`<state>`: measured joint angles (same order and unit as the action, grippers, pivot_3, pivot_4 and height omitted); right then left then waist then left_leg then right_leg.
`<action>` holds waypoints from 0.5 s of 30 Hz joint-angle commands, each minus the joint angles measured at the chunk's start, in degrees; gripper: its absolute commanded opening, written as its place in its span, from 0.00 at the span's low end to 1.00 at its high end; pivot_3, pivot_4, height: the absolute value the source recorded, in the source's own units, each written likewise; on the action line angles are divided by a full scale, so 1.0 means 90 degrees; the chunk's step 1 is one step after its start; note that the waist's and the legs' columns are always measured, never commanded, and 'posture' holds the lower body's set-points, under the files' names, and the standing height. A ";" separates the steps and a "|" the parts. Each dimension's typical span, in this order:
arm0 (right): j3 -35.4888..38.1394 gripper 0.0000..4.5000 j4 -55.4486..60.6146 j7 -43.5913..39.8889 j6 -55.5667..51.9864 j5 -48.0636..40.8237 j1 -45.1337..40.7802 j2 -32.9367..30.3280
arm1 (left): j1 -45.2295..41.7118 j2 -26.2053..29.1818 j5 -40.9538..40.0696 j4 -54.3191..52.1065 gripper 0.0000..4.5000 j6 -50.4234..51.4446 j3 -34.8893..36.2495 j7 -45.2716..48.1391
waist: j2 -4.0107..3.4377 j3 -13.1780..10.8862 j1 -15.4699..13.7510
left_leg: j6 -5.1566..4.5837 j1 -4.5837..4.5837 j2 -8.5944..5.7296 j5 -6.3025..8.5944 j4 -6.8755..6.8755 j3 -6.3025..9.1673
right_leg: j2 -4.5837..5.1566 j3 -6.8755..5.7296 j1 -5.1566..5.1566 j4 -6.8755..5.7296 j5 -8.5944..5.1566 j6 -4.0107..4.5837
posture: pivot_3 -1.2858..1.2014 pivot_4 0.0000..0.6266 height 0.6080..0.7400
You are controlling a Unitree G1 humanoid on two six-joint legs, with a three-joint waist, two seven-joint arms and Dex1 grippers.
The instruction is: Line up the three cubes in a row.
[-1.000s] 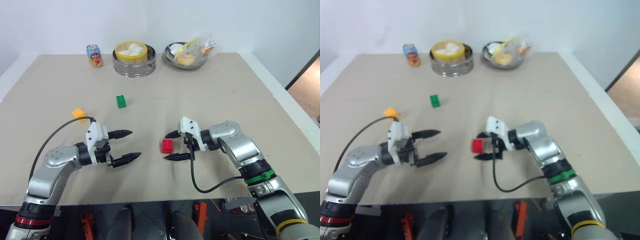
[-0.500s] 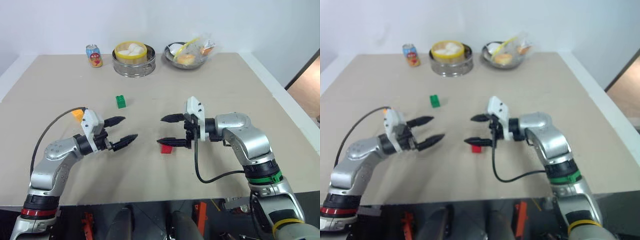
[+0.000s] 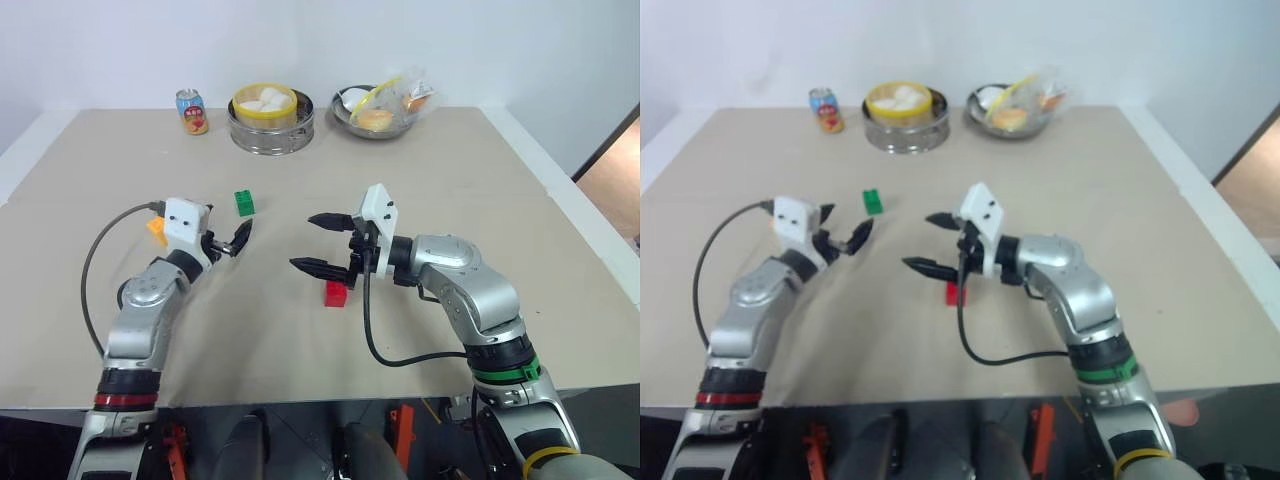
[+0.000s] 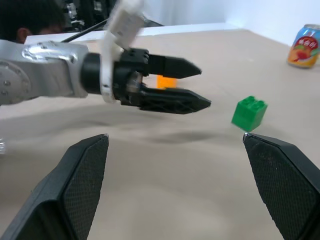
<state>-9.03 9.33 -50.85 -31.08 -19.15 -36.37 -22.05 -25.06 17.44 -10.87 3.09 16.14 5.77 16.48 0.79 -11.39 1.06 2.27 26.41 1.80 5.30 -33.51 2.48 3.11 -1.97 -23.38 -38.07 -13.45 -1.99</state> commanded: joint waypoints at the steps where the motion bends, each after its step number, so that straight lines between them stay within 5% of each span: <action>1: 0.0064 0.99 0.0049 0.0012 0.0182 -0.0021 -0.0048 -0.0047 | -0.0219 -0.0122 0.0338 0.0086 1.00 -0.0139 -0.0037 -0.0442 | 0.0000 0.0000 0.0000 | 0.0000 0.0000 0.0000 0.0000 0.0000 0.0001 | -0.0001 0.0000 -0.0001 0.0000 0.0001 -0.0001 | 0.52 0.24 1.00; 15: 0.0081 0.99 -0.0159 0.0003 0.0415 0.0096 -0.0106 -0.0229 | -0.1027 -0.1066 0.0764 0.1138 1.00 -0.0077 -0.0139 -0.1634 | 0.0005 -0.0001 -0.0009 | 0.0000 0.0000 -0.0002 0.0000 -0.0001 0.0002 | -0.0001 0.0001 0.0001 0.0000 0.0004 -0.0007 | 0.52 0.24 1.00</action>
<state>-9.03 7.25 -50.92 -28.45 -18.05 -36.37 -23.89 -32.25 8.12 -4.76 13.07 16.16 4.40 3.01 0.83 -11.40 0.98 2.27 26.41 1.78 5.30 -33.52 2.51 3.09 -1.97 -23.37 -38.06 -13.41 -2.06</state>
